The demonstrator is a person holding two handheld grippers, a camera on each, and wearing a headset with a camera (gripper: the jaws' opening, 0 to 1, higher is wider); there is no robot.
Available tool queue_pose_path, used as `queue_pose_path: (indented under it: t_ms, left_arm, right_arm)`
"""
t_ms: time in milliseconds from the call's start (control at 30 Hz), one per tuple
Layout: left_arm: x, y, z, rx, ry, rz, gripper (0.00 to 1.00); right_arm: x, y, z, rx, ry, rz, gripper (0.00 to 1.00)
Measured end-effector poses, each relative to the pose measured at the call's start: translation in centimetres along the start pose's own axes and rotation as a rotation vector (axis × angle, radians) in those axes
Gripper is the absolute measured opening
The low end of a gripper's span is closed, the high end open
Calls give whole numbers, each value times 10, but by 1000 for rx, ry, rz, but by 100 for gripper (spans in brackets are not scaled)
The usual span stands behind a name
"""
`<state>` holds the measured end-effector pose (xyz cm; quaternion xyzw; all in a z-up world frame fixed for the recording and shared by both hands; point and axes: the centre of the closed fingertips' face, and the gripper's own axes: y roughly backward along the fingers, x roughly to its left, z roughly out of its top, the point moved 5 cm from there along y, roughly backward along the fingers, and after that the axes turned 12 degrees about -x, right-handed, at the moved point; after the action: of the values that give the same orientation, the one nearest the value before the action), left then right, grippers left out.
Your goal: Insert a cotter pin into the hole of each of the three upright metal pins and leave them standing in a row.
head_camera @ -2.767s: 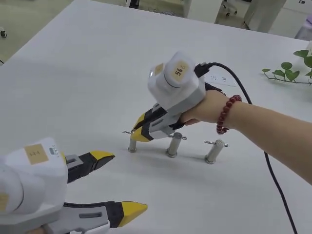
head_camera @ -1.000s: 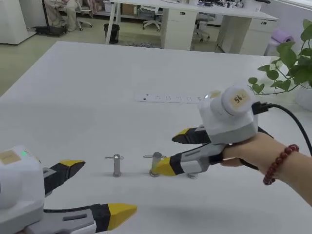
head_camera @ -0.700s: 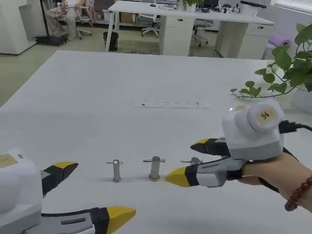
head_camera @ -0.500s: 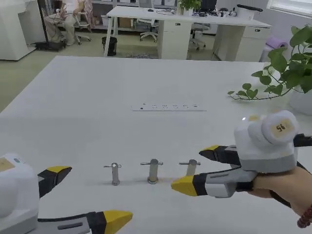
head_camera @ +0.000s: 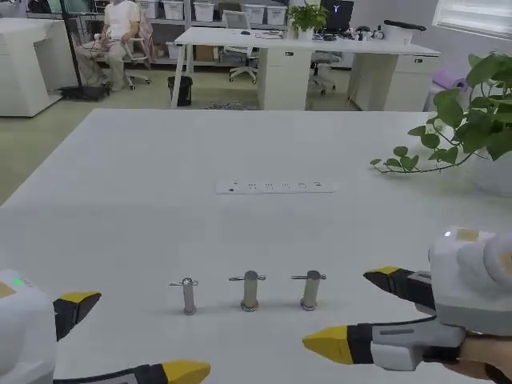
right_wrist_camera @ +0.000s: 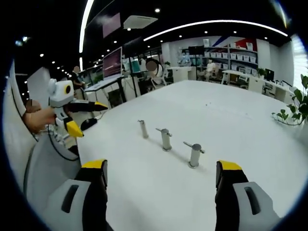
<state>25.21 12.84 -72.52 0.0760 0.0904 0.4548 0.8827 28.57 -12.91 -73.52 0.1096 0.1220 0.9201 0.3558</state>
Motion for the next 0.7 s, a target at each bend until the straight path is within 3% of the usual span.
queue_pose_path:
  t_ms: [167, 700]
  left_arm:
    - [-4, 1, -3, 9, 2, 12, 99]
    - [-4, 0, -7, 37, -15, 23, 98]
  right_arm:
    - [3, 4, -5, -8, -19, 4, 100]
    - [9, 7, -12, 0, -9, 5, 100]
